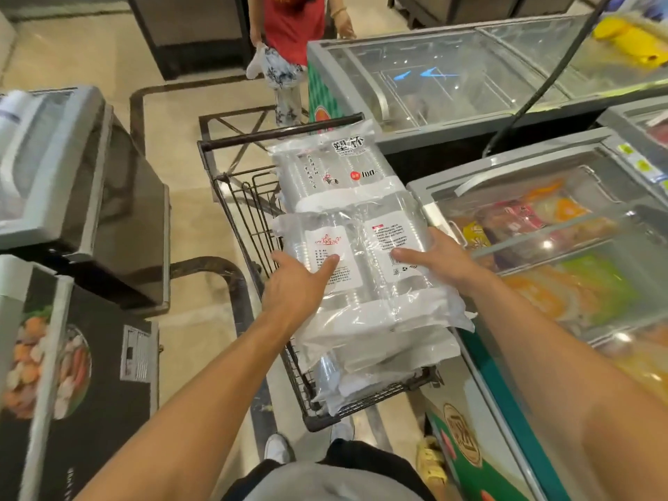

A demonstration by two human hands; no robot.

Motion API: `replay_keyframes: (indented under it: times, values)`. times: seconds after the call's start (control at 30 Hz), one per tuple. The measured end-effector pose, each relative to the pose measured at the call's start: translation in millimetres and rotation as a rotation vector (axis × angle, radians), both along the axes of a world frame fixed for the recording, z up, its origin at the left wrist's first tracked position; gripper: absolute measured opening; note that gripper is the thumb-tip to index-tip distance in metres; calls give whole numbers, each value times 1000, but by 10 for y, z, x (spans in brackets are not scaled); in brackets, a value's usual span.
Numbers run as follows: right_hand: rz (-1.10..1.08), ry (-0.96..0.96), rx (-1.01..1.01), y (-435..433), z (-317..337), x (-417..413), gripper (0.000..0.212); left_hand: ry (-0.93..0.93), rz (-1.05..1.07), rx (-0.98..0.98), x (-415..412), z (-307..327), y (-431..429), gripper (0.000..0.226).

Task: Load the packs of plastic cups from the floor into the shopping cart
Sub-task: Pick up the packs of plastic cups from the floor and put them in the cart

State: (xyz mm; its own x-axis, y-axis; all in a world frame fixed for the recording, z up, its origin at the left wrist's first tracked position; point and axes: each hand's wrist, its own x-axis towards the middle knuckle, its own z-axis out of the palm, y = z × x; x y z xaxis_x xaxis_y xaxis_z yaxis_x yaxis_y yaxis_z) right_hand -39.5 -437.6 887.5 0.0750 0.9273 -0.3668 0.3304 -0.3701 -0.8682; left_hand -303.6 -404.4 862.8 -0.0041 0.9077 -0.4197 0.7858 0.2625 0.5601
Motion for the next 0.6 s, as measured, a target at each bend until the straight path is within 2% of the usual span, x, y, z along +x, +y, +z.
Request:
replay_keyframes:
  times: [0.17, 0.3, 0.43, 0.53, 0.6]
  values:
    - [-15, -30, -55, 50, -191, 366, 23, -46, -3, -70, 330, -186, -29, 121]
    - [-9, -5, -93, 104, -362, 532, 23, -34, 2, -81, 468, -326, -33, 137]
    - [-17, 13, -97, 191, -463, 562, 30, -59, 57, -107, 542, -348, 2, 117]
    - [-1, 2, -95, 253, -523, 567, 40, -59, 65, -129, 565, -405, 53, 114]
    - [10, -20, -121, 269, -523, 556, 36, -39, 76, -136, 580, -457, 68, 113]
